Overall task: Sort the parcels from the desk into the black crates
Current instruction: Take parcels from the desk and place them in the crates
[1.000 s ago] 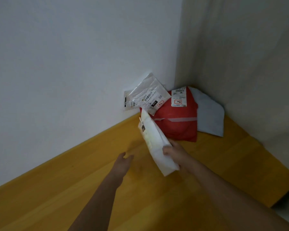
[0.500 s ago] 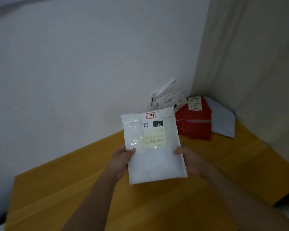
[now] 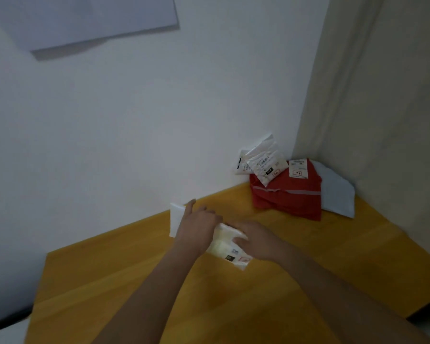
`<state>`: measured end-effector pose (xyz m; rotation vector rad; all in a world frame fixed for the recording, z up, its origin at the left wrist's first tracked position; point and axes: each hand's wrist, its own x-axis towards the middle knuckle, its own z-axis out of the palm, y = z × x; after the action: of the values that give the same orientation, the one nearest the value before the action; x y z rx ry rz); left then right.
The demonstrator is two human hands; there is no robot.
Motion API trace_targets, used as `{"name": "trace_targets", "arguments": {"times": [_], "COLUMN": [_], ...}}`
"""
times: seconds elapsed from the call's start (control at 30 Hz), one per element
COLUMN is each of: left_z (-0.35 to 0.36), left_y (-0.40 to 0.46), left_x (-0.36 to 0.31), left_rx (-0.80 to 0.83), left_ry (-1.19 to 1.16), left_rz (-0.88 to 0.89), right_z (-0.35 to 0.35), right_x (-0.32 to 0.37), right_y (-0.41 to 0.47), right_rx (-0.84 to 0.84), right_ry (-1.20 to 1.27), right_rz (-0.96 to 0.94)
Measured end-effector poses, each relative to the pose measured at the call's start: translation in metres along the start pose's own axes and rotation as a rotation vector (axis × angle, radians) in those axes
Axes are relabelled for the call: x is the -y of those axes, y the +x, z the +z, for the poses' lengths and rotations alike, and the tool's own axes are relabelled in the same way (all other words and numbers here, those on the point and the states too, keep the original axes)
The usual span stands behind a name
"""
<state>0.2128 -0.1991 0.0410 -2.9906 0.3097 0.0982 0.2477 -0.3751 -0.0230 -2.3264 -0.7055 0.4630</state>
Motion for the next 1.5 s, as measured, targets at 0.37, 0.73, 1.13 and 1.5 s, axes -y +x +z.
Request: {"name": "trace_targets", "arguments": {"times": [0.37,0.73,1.13,1.5], "left_z": [0.008,0.012,0.036,0.067], "left_y": [0.0,-0.024,-0.093,-0.233], "left_x": [0.021,0.031,0.044,0.085], "left_rx": [-0.168,-0.074,-0.294,-0.415], "left_ry": [-0.949,-2.001,-2.136,-2.069], "left_rz": [-0.753,-0.706,-0.919,-1.152], "right_z": [-0.053,-0.058,-0.004,0.098], "right_x": [-0.006,-0.002,0.028,0.118], "right_y": [0.011,0.031,0.059,0.056], "right_rx": [-0.277,-0.077,0.178,0.364], "right_ry": [1.09,1.386,1.293,1.072], "right_rz": [0.286,0.273,0.325,0.329]}}
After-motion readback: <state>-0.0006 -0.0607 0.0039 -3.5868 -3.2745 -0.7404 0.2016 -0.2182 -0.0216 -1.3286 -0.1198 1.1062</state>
